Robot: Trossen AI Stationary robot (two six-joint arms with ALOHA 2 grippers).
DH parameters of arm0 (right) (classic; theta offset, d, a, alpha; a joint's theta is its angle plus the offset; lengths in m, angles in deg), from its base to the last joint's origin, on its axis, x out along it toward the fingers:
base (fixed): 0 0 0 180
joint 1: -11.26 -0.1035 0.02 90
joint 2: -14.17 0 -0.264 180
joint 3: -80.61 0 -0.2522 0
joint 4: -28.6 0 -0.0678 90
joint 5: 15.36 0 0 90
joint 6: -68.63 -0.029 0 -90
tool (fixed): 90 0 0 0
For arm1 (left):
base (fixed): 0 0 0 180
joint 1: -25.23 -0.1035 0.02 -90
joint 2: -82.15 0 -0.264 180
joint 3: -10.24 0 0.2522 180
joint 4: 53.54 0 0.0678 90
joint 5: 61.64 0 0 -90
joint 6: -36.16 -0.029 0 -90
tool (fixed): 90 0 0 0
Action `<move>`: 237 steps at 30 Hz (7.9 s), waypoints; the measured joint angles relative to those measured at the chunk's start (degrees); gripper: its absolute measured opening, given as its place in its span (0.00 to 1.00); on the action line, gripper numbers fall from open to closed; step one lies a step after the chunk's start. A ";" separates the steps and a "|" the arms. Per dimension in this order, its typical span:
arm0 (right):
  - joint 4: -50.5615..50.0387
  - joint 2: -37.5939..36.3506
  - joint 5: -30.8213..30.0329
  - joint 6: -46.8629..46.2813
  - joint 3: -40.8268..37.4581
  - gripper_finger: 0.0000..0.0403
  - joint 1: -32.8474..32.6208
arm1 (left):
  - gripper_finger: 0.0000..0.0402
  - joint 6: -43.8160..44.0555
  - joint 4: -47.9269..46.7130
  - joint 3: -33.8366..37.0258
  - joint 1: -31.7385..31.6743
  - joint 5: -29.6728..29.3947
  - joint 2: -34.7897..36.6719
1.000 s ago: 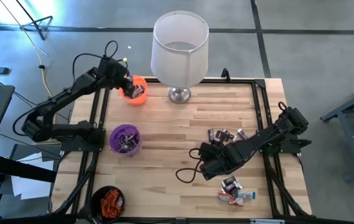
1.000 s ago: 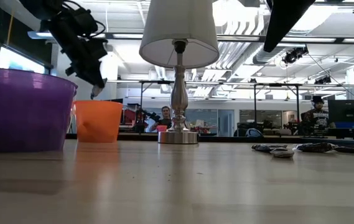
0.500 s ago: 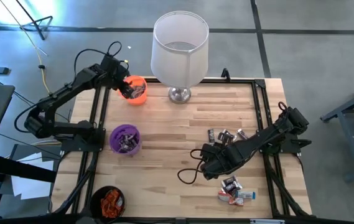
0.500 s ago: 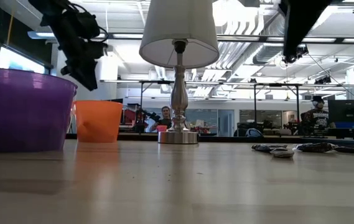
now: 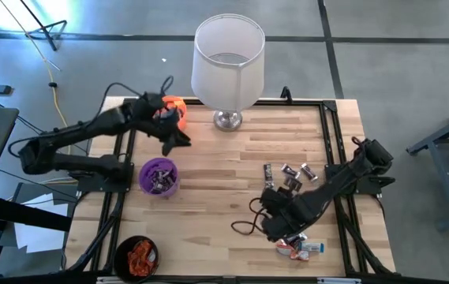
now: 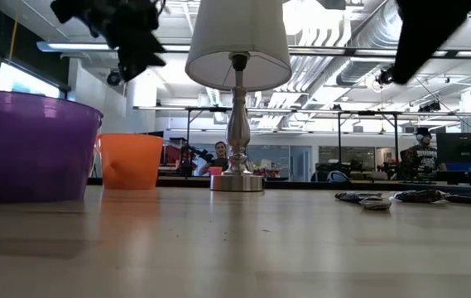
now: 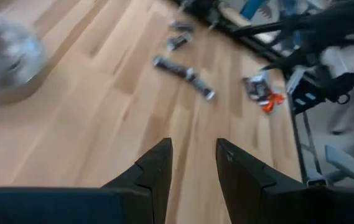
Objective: Sort candy
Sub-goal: Put the brown chocolate into the purple bucket
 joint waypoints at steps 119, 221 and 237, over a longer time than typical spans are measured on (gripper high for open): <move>53.31 4.95 -0.17 19.56 -6.21 0.05 20.66 | 0.27 3.63 -22.32 0.65 26.23 -41.60 23.11; 43.73 -19.37 21.90 21.11 -42.87 0.34 39.27 | 0.27 14.49 -24.00 0.69 26.21 -51.19 31.07; 56.21 -13.87 28.66 21.08 -48.08 0.34 42.70 | 0.27 14.47 -23.98 0.69 26.21 -51.30 31.07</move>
